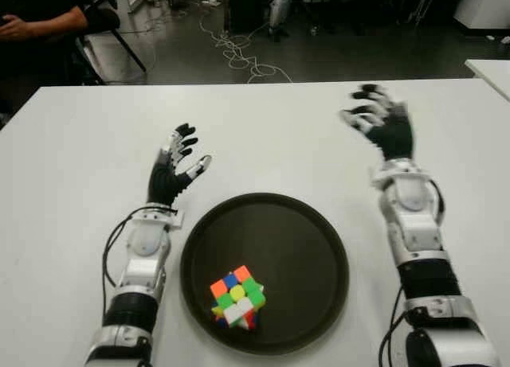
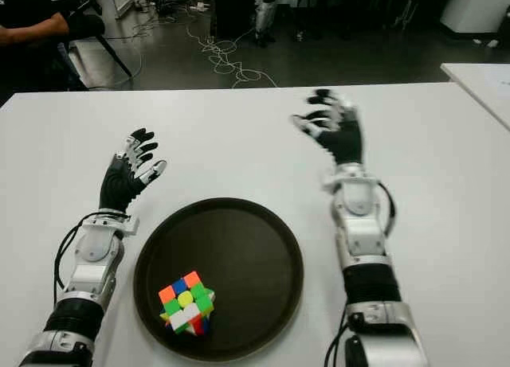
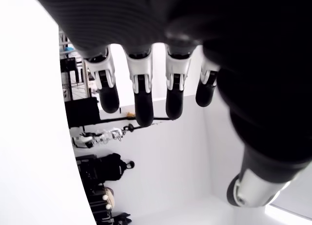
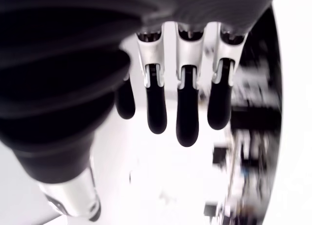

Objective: Pick up the Rubik's Cube and put it in the plate

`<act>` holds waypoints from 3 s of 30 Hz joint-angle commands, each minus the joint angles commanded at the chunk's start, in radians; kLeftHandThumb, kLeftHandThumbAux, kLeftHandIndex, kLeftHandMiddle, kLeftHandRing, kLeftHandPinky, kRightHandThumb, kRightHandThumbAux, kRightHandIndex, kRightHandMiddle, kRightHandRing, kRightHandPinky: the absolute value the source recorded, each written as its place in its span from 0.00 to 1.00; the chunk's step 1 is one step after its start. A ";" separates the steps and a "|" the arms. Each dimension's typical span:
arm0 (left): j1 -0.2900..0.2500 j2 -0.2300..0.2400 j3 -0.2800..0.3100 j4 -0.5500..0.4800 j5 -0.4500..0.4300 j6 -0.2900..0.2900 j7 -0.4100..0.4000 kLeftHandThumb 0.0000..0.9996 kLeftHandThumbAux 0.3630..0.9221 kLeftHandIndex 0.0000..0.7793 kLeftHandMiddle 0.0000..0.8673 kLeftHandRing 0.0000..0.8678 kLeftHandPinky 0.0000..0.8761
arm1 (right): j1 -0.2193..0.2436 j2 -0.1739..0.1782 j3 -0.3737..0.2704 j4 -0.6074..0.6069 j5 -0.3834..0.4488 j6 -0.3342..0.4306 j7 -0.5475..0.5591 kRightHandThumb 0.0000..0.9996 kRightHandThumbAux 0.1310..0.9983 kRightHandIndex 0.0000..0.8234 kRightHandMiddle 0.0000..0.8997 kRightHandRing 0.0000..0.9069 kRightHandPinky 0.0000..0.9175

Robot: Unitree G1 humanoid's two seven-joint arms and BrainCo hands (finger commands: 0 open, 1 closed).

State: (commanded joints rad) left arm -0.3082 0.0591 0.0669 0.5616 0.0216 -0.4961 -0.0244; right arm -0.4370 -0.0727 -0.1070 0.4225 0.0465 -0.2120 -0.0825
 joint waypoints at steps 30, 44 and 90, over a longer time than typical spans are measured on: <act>0.008 -0.011 0.002 -0.035 0.003 0.043 0.037 0.04 0.62 0.10 0.18 0.17 0.15 | 0.053 0.016 0.014 0.059 -0.068 -0.136 -0.043 0.66 0.70 0.49 0.40 0.46 0.46; 0.006 -0.008 0.001 -0.029 0.003 0.031 0.041 0.06 0.65 0.10 0.18 0.16 0.14 | 0.062 0.008 0.016 0.041 -0.089 -0.148 -0.044 0.66 0.70 0.48 0.35 0.39 0.41; 0.024 -0.010 0.016 -0.047 -0.031 0.028 0.010 0.06 0.68 0.07 0.14 0.13 0.14 | 0.086 0.002 0.037 0.004 -0.118 -0.110 -0.013 0.66 0.70 0.48 0.30 0.30 0.29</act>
State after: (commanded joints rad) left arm -0.2847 0.0492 0.0832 0.5143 -0.0089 -0.4682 -0.0143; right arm -0.3510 -0.0706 -0.0703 0.4269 -0.0714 -0.3216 -0.0958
